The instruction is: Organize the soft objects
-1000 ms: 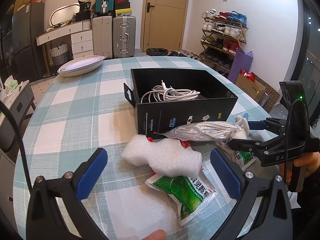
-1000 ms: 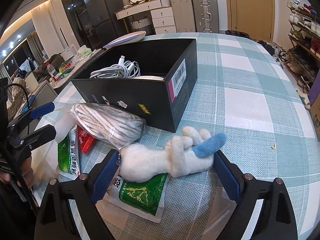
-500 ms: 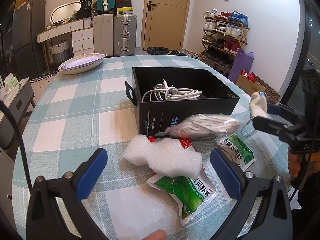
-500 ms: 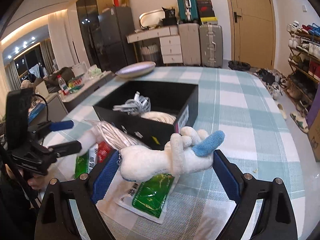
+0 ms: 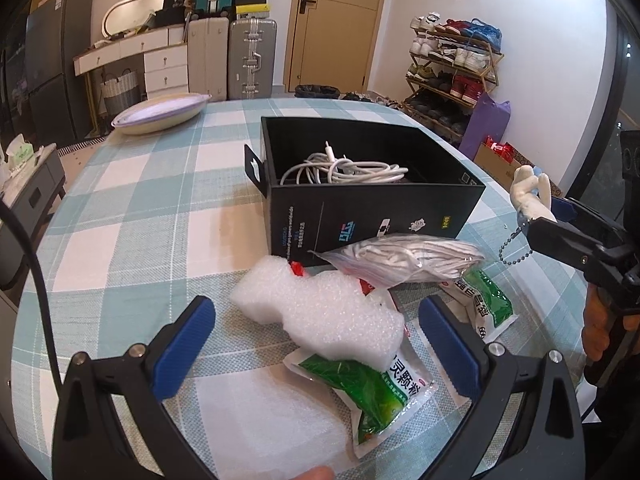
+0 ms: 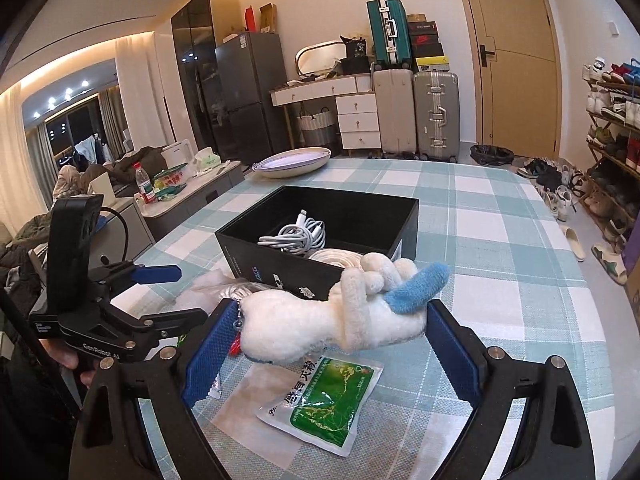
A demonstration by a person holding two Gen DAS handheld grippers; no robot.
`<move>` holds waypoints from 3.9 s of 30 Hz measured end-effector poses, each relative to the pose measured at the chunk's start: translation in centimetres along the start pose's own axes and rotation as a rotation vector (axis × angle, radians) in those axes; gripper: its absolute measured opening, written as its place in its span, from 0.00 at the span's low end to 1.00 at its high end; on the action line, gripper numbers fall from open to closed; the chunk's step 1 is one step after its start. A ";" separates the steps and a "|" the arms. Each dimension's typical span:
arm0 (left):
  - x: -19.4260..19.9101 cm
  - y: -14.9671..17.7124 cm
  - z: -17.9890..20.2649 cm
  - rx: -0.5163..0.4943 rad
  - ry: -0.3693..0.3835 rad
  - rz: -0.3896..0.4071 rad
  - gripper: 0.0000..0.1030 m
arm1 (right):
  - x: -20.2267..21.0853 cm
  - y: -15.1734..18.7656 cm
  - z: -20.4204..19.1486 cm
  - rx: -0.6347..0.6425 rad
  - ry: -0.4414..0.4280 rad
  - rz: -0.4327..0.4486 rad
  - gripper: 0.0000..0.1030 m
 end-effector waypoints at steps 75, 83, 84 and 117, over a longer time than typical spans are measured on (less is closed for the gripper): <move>4.7 -8.2 1.7 -0.118 0.005 0.211 0.44 | 2.0 -7.5 -1.9 0.061 0.026 0.179 0.91; 2.6 -8.6 2.1 -0.139 -0.010 0.184 0.44 | 0.0 -7.9 -1.1 0.076 0.056 0.144 0.91; 2.3 -8.6 2.1 -0.141 -0.010 0.179 0.44 | -0.3 -7.9 -1.0 0.077 0.059 0.141 0.91; -3.7 -9.0 1.2 -0.185 -0.053 0.079 0.44 | -8.6 -8.4 0.0 0.172 0.138 0.012 0.91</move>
Point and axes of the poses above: each gripper's, at about its wrist camera, not at the fingertips, and x roughly against the way its jaws point, z to its right, y to its underside, the point moved 2 cm from there along -x, roughly the way its jaws point, and after that the axes turned 2 degrees about -x, right-handed, at the moved point
